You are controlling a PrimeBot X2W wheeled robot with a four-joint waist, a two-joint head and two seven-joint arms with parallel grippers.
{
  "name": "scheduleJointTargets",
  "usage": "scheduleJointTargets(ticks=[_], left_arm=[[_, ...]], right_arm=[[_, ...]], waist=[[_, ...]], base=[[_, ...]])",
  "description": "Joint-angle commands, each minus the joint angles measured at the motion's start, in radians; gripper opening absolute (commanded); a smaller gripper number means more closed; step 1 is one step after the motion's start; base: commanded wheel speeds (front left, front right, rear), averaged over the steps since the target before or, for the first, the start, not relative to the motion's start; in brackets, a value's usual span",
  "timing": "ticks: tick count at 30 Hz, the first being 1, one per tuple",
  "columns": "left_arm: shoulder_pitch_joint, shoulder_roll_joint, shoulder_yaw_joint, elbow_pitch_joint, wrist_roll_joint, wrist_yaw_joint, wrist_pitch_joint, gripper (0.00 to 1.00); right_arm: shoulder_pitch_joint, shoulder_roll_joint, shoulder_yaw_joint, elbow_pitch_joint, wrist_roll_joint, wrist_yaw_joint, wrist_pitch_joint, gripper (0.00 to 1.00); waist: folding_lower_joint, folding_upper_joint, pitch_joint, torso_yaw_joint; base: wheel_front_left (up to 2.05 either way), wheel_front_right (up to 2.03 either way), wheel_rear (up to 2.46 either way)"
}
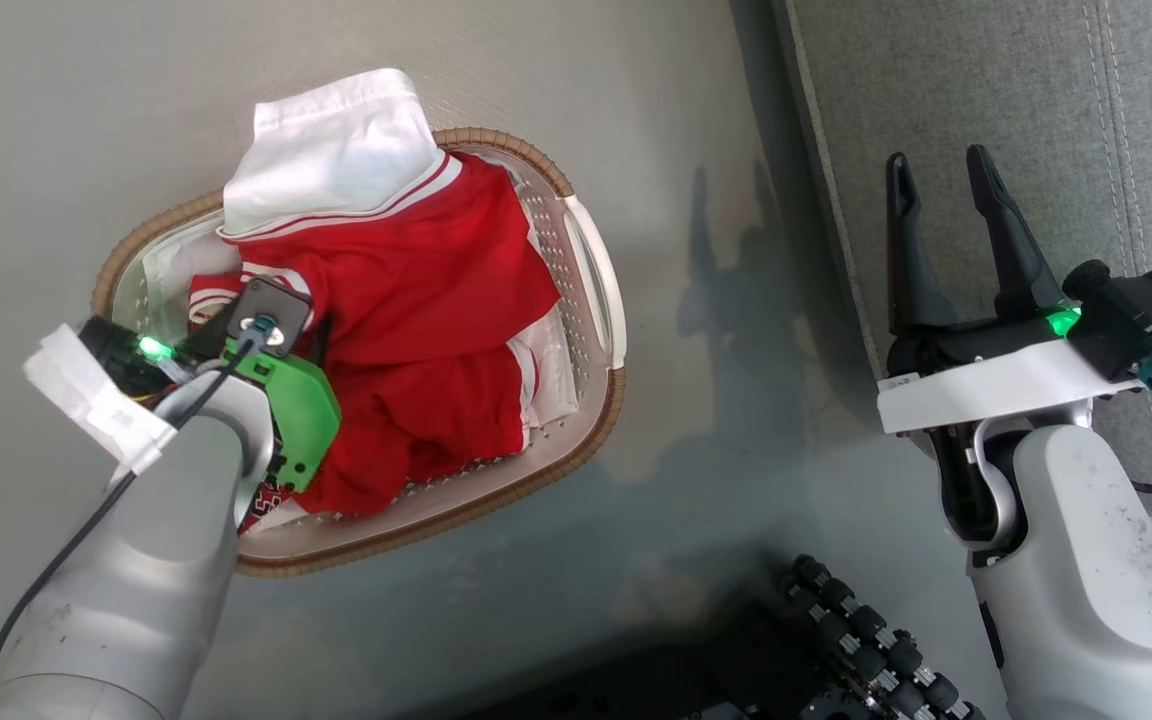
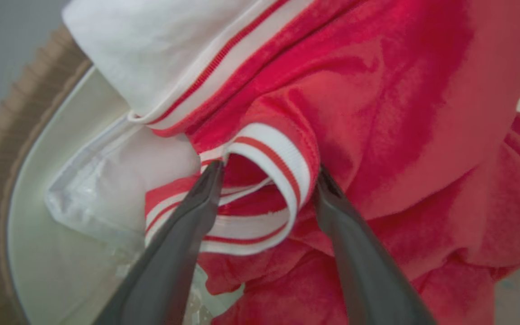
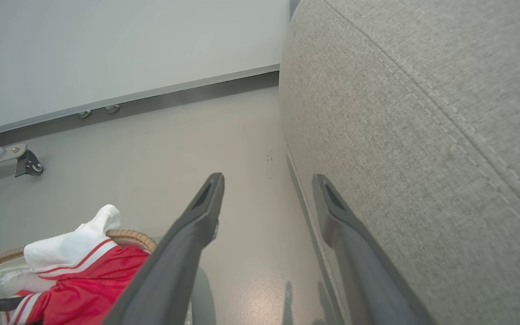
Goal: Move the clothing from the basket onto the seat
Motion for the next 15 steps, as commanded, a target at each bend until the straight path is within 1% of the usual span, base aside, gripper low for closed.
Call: scheduleJointTargets(ticks=[1, 2, 4, 5, 7, 8, 15], left_arm=[[-0.01, -0.001, -0.007, 0.007, -0.014, -0.003, 0.006, 0.8], [-0.008, -0.004, -0.015, 0.014, -0.021, -0.003, 0.006, 0.59], [-0.006, -0.006, -0.025, 0.021, -0.028, -0.003, 0.002, 0.38], [-0.005, -0.008, -0.031, 0.024, -0.035, -0.003, -0.002, 0.3], [-0.002, -0.014, -0.045, 0.029, -0.051, -0.003, -0.01, 0.07], [0.0, -0.018, -0.053, 0.029, -0.057, -0.003, -0.016, 0.0], [0.024, -0.037, -0.114, 0.006, -0.112, -0.003, -0.092, 0.0]], right_arm=[[-0.013, -0.003, 0.003, 0.002, 0.005, 0.0, -0.005, 1.0], [-0.013, -0.003, 0.007, 0.001, 0.003, 0.0, -0.005, 1.0], [-0.011, -0.003, 0.009, 0.0, 0.002, 0.0, -0.005, 1.0], [-0.01, -0.003, 0.01, 0.0, 0.001, 0.0, -0.005, 1.0], [-0.002, -0.003, 0.009, 0.002, -0.003, 0.0, -0.005, 1.0], [0.001, -0.003, 0.009, 0.004, -0.006, 0.0, -0.005, 1.0], [0.023, -0.003, -0.006, 0.019, -0.03, 0.0, -0.005, 1.0]], waist=[[-0.0001, 0.0, -0.002, -0.001], [-0.0001, 0.0, -0.003, -0.002], [-0.0001, 0.0, -0.006, -0.004], [-0.0001, 0.0, -0.009, -0.005], [-0.0001, 0.0, -0.016, -0.004], [-0.0001, 0.0, -0.02, -0.003], [-0.0001, 0.0, -0.078, 0.026]], base=[[0.0, 0.0, 0.0], [0.0, 0.0, 0.0], [0.0, 0.0, 0.0], [0.0, 0.0, 0.0], [0.0, 0.0, 0.0], [0.0, 0.0, 0.0], [0.0, 0.0, 0.0]])
